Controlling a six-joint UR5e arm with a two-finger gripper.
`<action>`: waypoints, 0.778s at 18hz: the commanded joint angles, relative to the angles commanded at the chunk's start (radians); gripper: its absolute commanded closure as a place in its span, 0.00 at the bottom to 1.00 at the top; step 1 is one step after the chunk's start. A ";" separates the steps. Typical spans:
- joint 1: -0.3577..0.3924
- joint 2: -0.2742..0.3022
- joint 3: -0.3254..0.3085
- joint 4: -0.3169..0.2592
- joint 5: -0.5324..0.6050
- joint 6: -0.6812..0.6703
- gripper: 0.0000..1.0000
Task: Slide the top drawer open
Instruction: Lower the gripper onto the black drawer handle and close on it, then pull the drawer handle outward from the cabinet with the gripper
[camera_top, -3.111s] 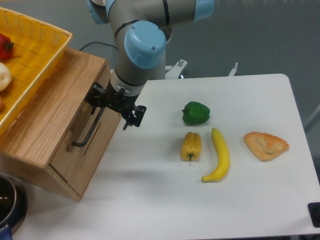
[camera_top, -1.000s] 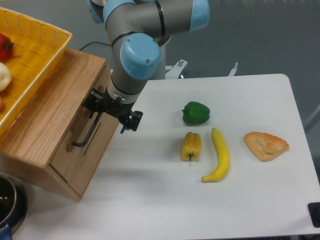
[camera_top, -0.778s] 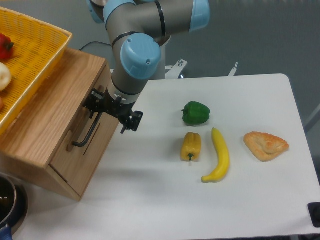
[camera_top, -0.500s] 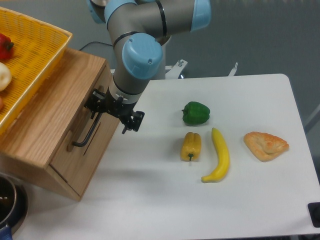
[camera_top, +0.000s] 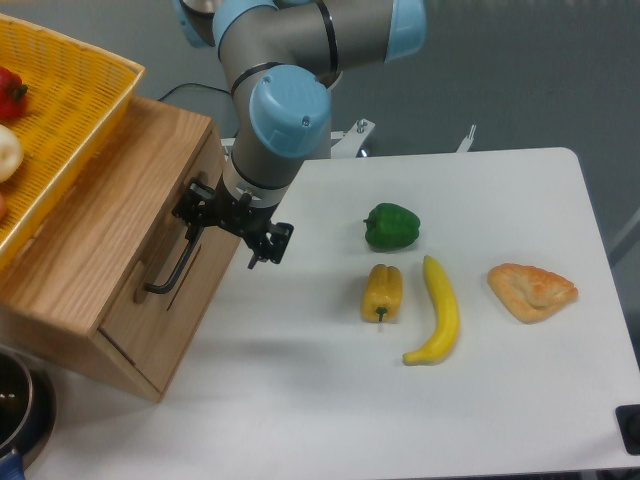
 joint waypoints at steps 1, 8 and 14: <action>0.003 0.000 0.000 0.000 0.000 0.000 0.00; 0.011 -0.005 0.000 0.006 0.000 0.002 0.01; 0.032 -0.006 0.000 0.006 0.000 0.005 0.00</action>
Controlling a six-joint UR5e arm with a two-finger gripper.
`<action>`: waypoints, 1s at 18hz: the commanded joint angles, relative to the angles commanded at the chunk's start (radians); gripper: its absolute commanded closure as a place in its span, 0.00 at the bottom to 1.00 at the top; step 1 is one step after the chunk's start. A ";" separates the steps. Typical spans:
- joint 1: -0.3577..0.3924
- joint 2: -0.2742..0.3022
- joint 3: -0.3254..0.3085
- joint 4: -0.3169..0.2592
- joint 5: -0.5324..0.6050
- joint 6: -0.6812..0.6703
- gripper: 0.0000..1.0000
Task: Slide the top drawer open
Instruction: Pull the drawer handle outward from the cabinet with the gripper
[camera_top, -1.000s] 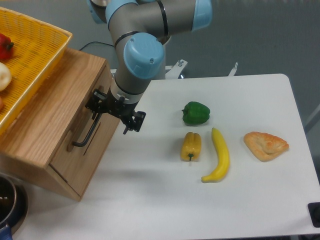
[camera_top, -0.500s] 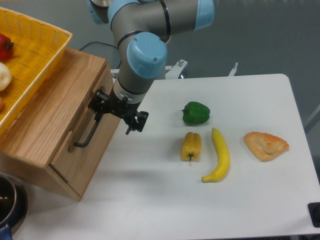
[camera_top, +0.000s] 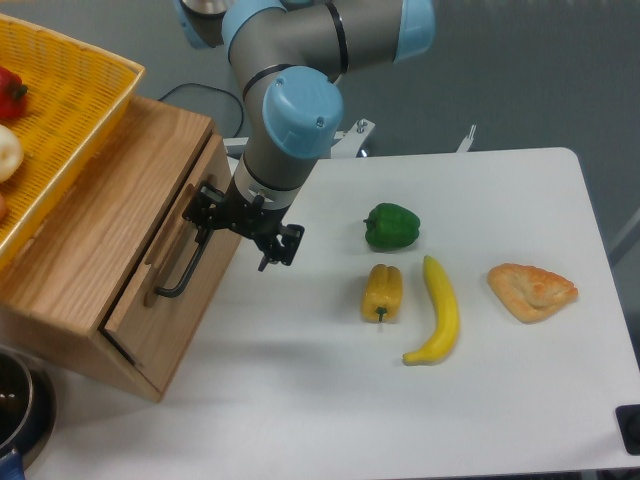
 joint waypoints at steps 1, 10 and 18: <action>0.003 -0.002 0.000 0.002 0.000 0.002 0.00; 0.044 0.000 0.005 0.003 0.000 0.005 0.00; 0.054 0.000 0.009 0.021 0.000 0.003 0.01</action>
